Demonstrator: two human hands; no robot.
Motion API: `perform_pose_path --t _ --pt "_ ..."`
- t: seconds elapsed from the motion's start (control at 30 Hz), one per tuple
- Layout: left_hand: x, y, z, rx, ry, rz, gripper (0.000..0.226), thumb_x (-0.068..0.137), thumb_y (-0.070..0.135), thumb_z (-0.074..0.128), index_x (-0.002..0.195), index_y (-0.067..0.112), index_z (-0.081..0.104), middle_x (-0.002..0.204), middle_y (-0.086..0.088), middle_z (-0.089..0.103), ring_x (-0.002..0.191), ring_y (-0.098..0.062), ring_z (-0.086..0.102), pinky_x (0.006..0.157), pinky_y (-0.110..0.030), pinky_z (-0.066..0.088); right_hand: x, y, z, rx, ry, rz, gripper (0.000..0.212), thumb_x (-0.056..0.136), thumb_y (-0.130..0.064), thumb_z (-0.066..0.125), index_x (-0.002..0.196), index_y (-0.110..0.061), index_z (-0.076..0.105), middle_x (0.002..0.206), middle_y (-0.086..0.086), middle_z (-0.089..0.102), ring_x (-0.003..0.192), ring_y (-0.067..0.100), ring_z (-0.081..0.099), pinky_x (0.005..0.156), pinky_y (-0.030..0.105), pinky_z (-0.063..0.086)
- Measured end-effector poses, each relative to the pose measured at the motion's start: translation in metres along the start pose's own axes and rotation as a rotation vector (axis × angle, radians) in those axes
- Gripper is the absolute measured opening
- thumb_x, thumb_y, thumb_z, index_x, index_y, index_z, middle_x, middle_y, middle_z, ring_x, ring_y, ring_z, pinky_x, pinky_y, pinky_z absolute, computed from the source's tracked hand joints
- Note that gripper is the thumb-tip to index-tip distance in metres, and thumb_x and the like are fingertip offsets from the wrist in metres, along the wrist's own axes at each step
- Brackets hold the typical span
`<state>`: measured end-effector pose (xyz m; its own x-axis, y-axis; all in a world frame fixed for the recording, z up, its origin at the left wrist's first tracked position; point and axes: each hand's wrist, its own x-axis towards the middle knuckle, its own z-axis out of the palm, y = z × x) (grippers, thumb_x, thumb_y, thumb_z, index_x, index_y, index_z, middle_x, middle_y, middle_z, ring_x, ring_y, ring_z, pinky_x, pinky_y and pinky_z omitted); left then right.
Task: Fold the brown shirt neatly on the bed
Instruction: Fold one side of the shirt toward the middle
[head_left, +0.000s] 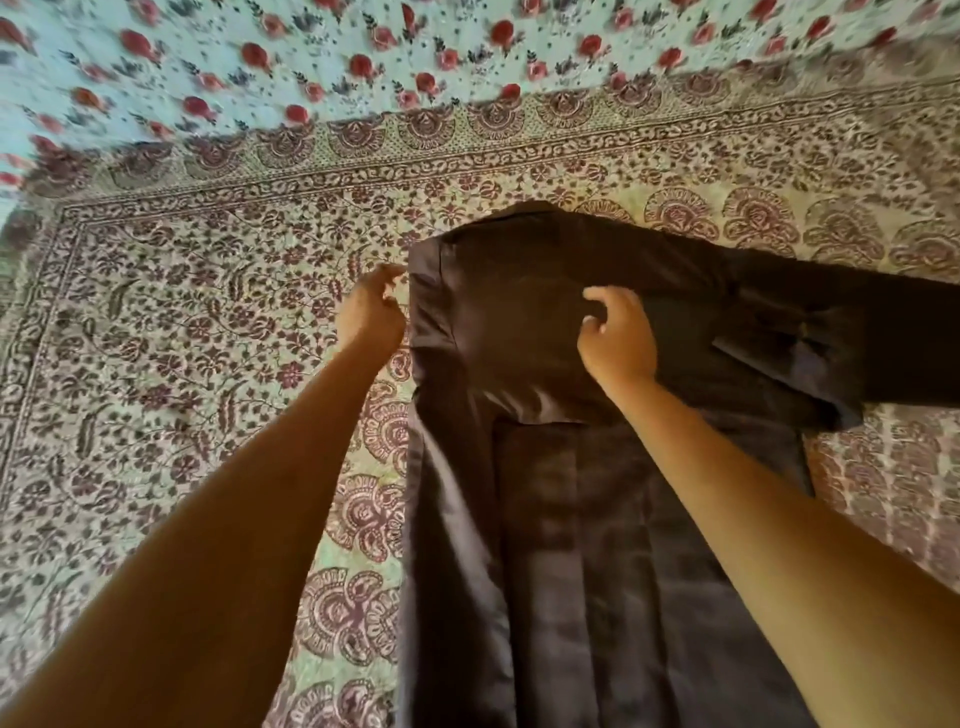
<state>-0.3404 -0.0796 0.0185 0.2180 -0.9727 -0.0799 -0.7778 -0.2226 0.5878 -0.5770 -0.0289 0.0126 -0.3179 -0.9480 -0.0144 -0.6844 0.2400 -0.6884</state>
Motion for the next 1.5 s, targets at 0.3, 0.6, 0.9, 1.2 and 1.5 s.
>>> perform_pose_path --t 0.3,0.6,0.9,1.2,1.5 --pt "0.080 0.002 0.008 0.178 -0.411 0.394 0.060 0.088 0.000 0.048 0.144 0.016 0.031 0.145 -0.012 0.041 0.130 -0.027 0.042 0.104 -0.029 0.032 0.067 -0.037 0.066 -0.200 -0.413 -0.056 0.051 0.089 -0.036 0.055 0.134 -0.016 0.041 0.136 0.010 0.046 0.121 0.029 0.049 0.096 0.040 0.044" --pt "0.107 0.024 0.033 0.122 -0.141 0.326 0.035 0.078 0.011 0.063 0.113 0.017 0.061 0.116 -0.013 0.059 0.101 -0.028 0.059 0.083 -0.034 0.048 0.078 0.009 0.034 -0.204 -0.033 -0.062 0.024 0.090 -0.031 0.054 0.099 -0.009 0.058 0.107 0.014 0.059 0.099 0.033 0.056 0.079 0.036 0.043" --pt "0.048 -0.004 0.043 -0.132 0.085 0.345 0.029 0.087 0.009 0.048 0.108 0.016 0.066 0.113 -0.006 0.067 0.100 -0.025 0.062 0.083 -0.028 0.046 0.071 0.021 0.026 -0.249 -0.230 -0.034 0.037 0.091 -0.028 0.042 0.127 -0.019 0.044 0.131 0.006 0.044 0.118 0.028 0.046 0.093 0.039 0.037" --pt "0.026 0.001 0.089 0.377 -0.257 0.284 0.057 0.095 0.056 0.020 0.147 0.038 0.005 0.159 0.002 0.000 0.146 -0.019 -0.003 0.116 -0.048 -0.005 0.084 0.049 -0.041 -0.706 -0.327 0.095 0.042 0.088 -0.038 0.054 0.117 -0.009 0.060 0.125 0.020 0.054 0.117 0.037 0.049 0.093 0.041 0.043" --pt "0.020 0.008 0.092 0.360 -0.226 0.181 0.059 0.095 0.057 0.016 0.148 0.034 0.003 0.159 0.003 -0.003 0.146 -0.017 -0.006 0.116 -0.048 -0.010 0.065 0.064 -0.037 -0.690 0.216 0.034 0.045 0.078 -0.012 0.056 0.122 -0.005 0.044 0.133 0.025 0.038 0.118 0.042 0.039 0.097 0.051 0.030"
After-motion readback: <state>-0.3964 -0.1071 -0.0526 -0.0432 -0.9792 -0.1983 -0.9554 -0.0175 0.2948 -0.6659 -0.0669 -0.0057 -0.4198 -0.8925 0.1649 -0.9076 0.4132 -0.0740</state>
